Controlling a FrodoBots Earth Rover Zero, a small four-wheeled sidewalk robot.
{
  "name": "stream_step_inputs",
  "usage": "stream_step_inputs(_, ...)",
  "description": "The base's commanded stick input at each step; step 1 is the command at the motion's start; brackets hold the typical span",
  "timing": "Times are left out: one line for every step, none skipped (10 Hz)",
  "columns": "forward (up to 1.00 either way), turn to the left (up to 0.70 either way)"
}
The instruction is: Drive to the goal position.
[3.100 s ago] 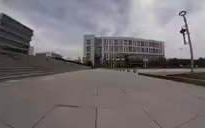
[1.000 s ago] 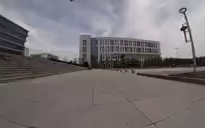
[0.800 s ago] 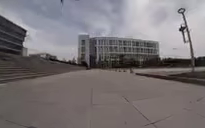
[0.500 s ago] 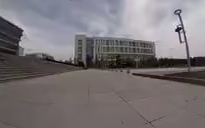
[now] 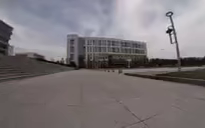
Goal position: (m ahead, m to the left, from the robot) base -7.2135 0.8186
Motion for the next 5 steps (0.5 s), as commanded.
stream_step_inputs(0.0,-0.45)
stream_step_inputs(0.0,-0.45)
stream_step_inputs(0.0,-0.45)
stream_step_inputs(0.0,-0.45)
stream_step_inputs(0.0,-0.45)
